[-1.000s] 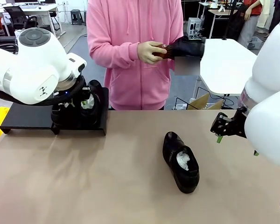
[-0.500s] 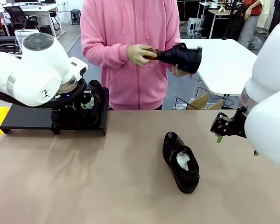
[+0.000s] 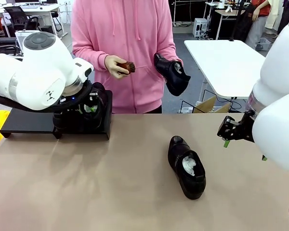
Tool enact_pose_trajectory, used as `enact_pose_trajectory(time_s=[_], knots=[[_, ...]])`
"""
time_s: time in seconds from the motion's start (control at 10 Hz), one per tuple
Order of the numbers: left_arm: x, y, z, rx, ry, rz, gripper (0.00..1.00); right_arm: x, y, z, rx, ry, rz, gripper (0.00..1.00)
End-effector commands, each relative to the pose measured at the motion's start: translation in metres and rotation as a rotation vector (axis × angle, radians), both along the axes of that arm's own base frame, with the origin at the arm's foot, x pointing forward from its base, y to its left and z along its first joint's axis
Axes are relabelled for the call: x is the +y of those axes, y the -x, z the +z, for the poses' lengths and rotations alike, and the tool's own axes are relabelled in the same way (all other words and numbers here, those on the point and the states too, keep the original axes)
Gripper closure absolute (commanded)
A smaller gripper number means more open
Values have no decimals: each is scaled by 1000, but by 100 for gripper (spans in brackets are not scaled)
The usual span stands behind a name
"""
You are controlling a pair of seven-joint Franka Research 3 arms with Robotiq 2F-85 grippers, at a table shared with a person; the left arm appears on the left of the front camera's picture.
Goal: Organize the shoes by placing them on the stand.
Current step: Pick up one Shoe and place it in the middle of the table.
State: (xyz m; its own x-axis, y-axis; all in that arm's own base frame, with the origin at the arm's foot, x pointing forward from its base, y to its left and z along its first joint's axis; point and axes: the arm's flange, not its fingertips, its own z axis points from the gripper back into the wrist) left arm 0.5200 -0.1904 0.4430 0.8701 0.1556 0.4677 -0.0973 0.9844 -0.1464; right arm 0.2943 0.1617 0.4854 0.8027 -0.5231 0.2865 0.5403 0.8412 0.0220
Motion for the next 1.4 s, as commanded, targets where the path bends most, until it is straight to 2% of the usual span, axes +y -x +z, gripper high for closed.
enact_pose_trajectory(time_s=[0.0,0.2,0.5,0.8,1.0,1.1,1.3], knots=[[0,51,42,108,140,22,59,-1,-2,0,-7,-14,10,0],[3,94,64,297,255,60,59,-1,-2,0,-7,-14,10,0],[21,127,74,526,312,8,59,-1,-2,0,-7,-14,10,0],[23,131,68,654,257,-33,59,4,16,3,-9,15,22,0],[24,127,68,679,254,-52,59,13,41,10,-25,23,115,0],[25,136,61,657,269,-10,59,17,54,14,-33,7,181,0],[25,136,61,657,269,-10,59,30,74,13,-30,-5,275,0]])
